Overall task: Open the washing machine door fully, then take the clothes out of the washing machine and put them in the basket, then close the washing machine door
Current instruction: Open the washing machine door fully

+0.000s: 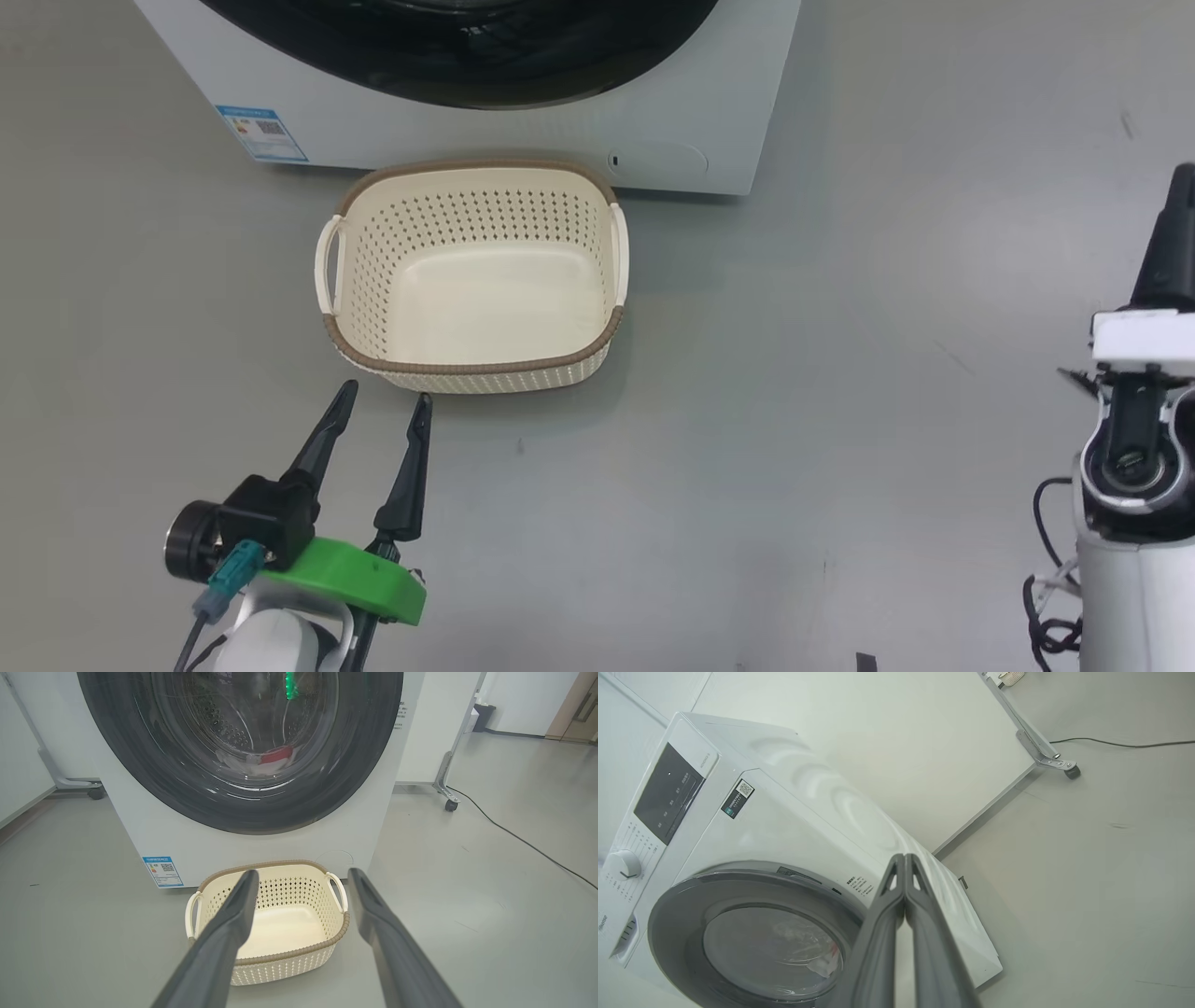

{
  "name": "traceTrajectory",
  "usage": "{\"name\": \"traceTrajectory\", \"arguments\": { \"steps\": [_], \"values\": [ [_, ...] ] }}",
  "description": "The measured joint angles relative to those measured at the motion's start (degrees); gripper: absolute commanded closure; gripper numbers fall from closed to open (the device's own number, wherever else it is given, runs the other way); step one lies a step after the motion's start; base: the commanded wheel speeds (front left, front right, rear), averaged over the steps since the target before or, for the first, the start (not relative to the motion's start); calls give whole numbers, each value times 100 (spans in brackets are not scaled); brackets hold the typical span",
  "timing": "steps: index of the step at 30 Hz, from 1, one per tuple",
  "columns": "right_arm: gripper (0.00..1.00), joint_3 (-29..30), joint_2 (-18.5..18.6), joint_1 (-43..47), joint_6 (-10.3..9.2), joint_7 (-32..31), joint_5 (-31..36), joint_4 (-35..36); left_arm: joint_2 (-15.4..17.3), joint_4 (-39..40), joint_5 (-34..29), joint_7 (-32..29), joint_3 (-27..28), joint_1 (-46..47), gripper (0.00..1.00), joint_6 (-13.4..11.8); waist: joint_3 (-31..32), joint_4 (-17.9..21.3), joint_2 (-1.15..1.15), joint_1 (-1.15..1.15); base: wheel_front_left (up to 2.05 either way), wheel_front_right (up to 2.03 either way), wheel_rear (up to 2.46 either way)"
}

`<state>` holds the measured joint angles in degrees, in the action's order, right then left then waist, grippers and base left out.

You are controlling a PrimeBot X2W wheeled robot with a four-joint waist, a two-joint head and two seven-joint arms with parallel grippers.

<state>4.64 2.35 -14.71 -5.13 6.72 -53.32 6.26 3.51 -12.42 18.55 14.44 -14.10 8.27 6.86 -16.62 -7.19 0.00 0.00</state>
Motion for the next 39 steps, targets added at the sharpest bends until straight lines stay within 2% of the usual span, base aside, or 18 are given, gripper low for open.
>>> {"name": "traceTrajectory", "arguments": {
  "steps": [7, 12, 19, 29, 39],
  "values": [
    [100, 297, 62, -905, -109, -422, -223, 54, -19, 85, 9, 0, -90, 236, 0, 1, -448, -198, 0, 0, 0, 0, 0],
    [100, 302, 449, -1598, -158, -744, -104, 21, -31, 152, 70, 0, -91, 439, 0, 2, -777, -336, 0, 0, 0, 0, 0],
    [100, 237, 689, -2546, -168, -1190, -48, -229, -48, 189, 159, 0, -108, 705, 0, 7, -1217, -517, 0, 1, 0, 0, 0],
    [100, 154, 586, -3768, -211, -1702, -274, -753, -73, 205, 335, 0, -235, 998, 0, 8, -1723, -719, 0, 1, 0, 0, 0],
    [100, 320, 407, -4785, -212, -2143, -644, -1623, -92, 201, 514, 0, -365, 1281, 0, 8, -2132, -994, 0, 0, 0, 0, 0]
  ]
}}
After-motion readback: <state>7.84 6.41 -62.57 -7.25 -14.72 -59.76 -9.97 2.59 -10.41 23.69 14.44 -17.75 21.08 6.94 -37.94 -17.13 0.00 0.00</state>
